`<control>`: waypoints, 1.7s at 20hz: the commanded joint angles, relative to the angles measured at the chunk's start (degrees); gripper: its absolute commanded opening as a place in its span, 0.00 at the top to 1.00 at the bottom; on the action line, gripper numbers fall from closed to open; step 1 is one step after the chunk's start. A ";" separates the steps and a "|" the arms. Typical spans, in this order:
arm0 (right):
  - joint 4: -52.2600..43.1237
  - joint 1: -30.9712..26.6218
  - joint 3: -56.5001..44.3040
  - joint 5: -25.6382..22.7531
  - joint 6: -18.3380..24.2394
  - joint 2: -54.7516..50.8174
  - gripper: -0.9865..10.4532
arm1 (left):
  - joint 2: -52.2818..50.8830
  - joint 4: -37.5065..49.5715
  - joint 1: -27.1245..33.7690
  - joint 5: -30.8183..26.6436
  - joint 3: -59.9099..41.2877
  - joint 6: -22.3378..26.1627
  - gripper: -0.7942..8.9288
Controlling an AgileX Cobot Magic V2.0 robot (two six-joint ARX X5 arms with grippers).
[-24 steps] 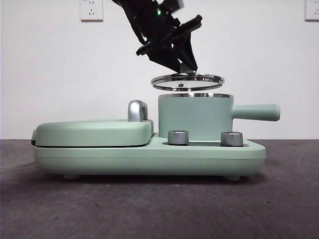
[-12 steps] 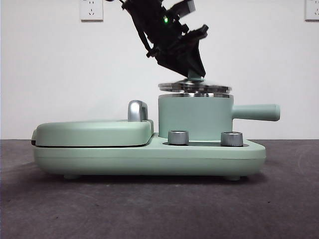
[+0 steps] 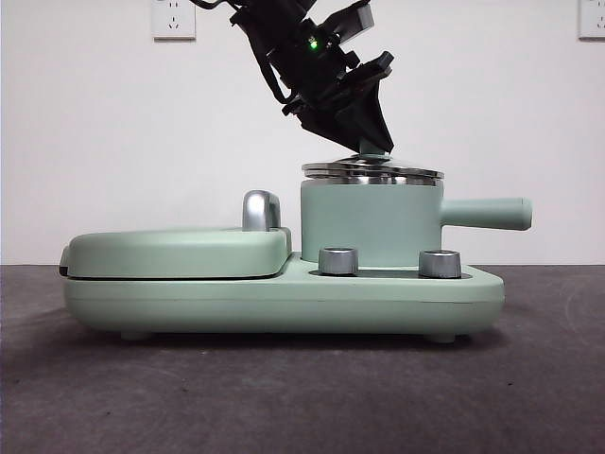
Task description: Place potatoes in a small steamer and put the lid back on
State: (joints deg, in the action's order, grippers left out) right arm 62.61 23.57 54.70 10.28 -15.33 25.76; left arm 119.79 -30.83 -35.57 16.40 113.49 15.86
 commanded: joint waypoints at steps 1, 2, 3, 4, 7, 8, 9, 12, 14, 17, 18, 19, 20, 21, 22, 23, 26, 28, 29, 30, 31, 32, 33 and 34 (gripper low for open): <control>-0.04 0.28 0.46 -0.22 -0.79 0.22 0.45 | 0.74 0.72 0.00 0.59 2.23 0.59 0.91; 0.20 0.28 0.46 -0.22 -0.79 0.20 0.45 | 0.85 0.39 0.15 0.59 2.23 0.57 0.91; 0.31 0.28 0.46 -0.22 -0.79 0.20 0.45 | 0.92 0.20 0.33 0.59 2.23 0.28 0.91; 0.39 0.28 0.46 -0.22 -0.79 0.20 0.45 | 1.05 0.07 0.48 0.59 2.23 -0.07 0.91; 0.46 0.28 0.46 -0.24 -0.79 0.20 0.45 | 1.40 -0.02 0.70 0.59 2.23 -0.11 0.91; 0.44 0.28 0.46 -0.24 -0.79 0.22 0.45 | 1.68 0.04 0.70 0.92 2.23 -0.28 0.91; 0.44 0.28 0.46 -0.26 -0.79 0.20 0.45 | 1.92 0.04 0.70 2.25 2.23 -0.52 0.91; 0.44 0.28 0.46 -0.26 -0.81 0.20 0.45 | 2.78 0.31 0.74 5.35 2.23 -1.92 0.91; 0.46 0.28 0.46 -0.26 -0.94 0.22 0.45 | 2.99 0.46 0.74 5.73 2.23 -1.99 0.91; 0.44 0.28 0.46 -0.28 -1.05 0.22 0.45 | 3.02 0.48 1.01 5.73 2.23 -1.92 0.91; 0.46 0.28 0.46 -0.28 -1.22 0.22 0.45 | 3.06 0.46 1.11 5.70 2.23 -1.90 0.91; 0.46 0.28 0.46 -0.26 -1.33 0.22 0.45 | 3.15 0.44 1.22 5.66 2.23 -1.44 0.91; 0.46 0.28 0.46 -0.26 -1.51 0.20 0.45 | 3.15 0.42 1.22 5.33 2.23 -1.01 0.91; 0.46 0.28 0.46 -0.26 -1.77 0.20 0.45 | 3.17 0.42 1.22 4.72 2.23 -0.66 0.91; 0.46 0.28 0.46 -0.26 -1.90 0.20 0.45 | 3.17 0.39 1.22 4.00 2.23 -0.31 0.90; 0.46 0.28 0.46 -0.26 -1.99 0.22 0.45 | 3.17 0.39 1.20 3.52 2.23 -0.26 0.89; 0.46 0.28 0.46 -0.26 -2.08 0.20 0.45 | 3.17 0.35 1.20 2.86 2.23 -0.52 0.76; 0.46 0.28 0.46 -0.26 -2.10 0.22 0.45 | 3.17 0.35 1.20 2.86 2.23 -1.27 0.64; 0.46 0.28 0.46 -0.28 -2.10 0.22 0.45 | 3.17 0.39 1.20 2.89 2.23 -2.05 0.60; 0.46 0.28 0.46 -0.28 -2.10 0.22 0.45 | 3.17 0.42 1.20 2.89 2.23 -2.91 0.55; 0.46 0.28 0.46 -0.28 -2.10 0.20 0.45 | 3.15 0.44 1.20 2.91 2.25 -3.67 0.51; 0.46 0.28 0.46 -0.31 -2.10 0.22 0.45 | 2.84 0.39 1.20 2.93 2.32 -5.31 0.47; 0.46 0.28 0.46 -0.46 -2.08 0.22 0.45 | 2.40 0.39 1.20 2.93 2.34 -7.21 0.45; 0.46 0.28 0.46 -0.94 -2.08 0.22 0.45 | 1.55 -0.09 1.20 2.93 2.38 -9.05 0.45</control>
State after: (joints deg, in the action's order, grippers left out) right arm 63.44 23.57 54.70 9.43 -16.82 25.76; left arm 121.14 -31.29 -34.00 19.38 113.97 9.39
